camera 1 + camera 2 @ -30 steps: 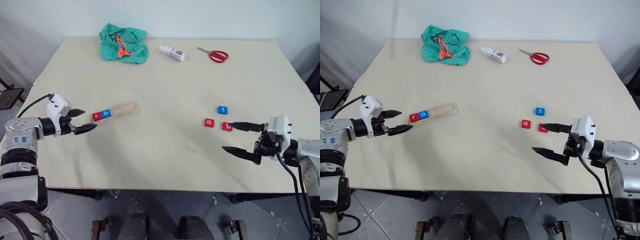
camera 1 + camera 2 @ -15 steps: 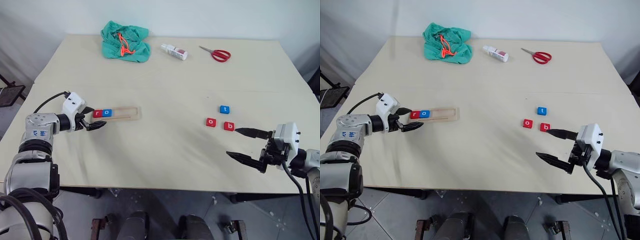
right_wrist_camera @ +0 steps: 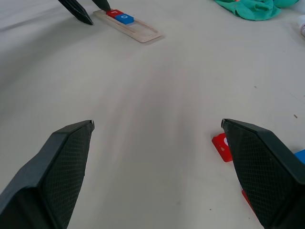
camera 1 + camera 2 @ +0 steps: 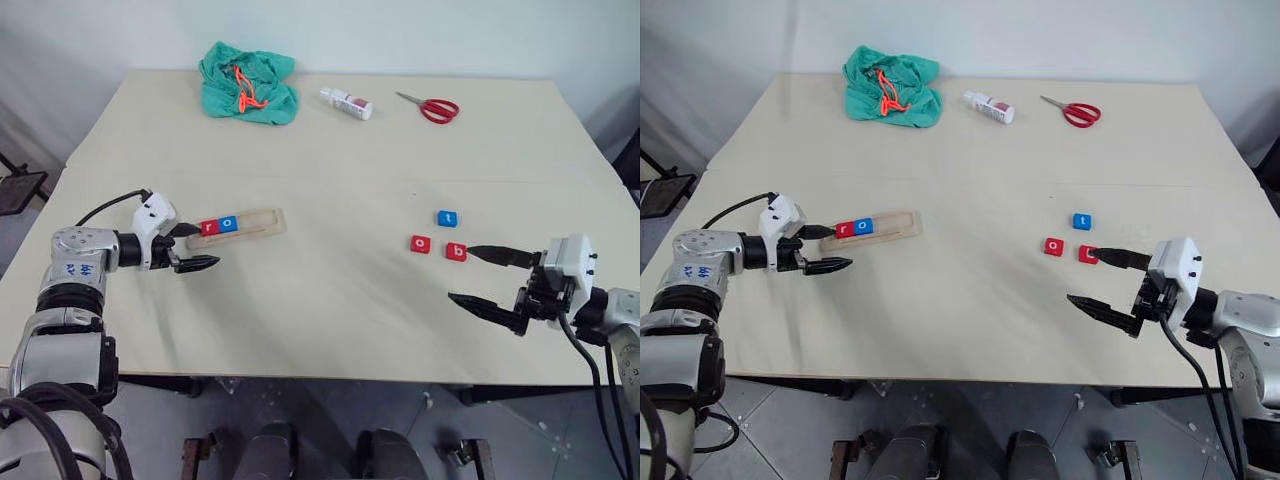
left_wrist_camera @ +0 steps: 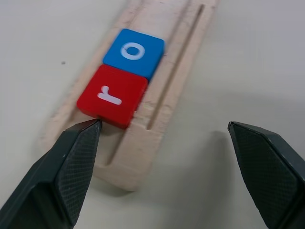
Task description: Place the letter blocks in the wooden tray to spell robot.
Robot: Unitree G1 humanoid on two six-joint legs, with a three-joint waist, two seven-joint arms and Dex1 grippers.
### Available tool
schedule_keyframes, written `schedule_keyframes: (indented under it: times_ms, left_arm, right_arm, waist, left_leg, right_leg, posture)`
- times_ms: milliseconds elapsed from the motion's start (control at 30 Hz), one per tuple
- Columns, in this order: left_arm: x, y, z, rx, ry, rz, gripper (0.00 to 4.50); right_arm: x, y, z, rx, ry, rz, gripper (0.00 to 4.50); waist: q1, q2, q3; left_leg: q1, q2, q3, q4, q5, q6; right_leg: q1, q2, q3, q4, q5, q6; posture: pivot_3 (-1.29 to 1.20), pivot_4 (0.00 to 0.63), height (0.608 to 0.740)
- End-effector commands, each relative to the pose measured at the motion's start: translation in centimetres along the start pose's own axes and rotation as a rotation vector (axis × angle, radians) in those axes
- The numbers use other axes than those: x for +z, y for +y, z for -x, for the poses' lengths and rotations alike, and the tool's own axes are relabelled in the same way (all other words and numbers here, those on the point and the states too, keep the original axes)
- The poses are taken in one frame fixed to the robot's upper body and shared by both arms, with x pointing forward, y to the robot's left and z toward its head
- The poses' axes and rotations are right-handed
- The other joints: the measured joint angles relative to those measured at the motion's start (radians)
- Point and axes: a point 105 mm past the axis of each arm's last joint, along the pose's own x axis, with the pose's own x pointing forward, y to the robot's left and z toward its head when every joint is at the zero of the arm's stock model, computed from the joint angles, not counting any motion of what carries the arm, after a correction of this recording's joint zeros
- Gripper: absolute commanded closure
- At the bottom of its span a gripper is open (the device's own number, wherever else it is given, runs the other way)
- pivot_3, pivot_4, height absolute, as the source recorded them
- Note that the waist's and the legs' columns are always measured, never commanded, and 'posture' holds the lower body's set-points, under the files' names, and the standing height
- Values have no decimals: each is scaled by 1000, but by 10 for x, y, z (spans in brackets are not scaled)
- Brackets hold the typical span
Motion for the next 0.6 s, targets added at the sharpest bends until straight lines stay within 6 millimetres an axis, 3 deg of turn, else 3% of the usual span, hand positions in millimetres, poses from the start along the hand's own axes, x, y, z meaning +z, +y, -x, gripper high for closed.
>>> schedule_keyframes:
  times_ms: [33,600]
  left_arm:
    - [-20,-9,3,-42,54,53,0]
    - [-21,-21,16,-78,81,73,0]
  right_arm:
    - [5,-2,-3,6,-16,28,16]
    - [4,-7,-13,23,-30,33,16]
  waist:
    - [-1,0,0]
    - [-22,0,0]
  left_leg:
    - [0,0,0,0,0,0]
    - [0,0,-4,0,0,0]
  right_leg:
    - [0,0,0,0,0,0]
    - [0,0,0,1,0,0]
  posture:
    - [0,150,740]
    - [0,150,740]
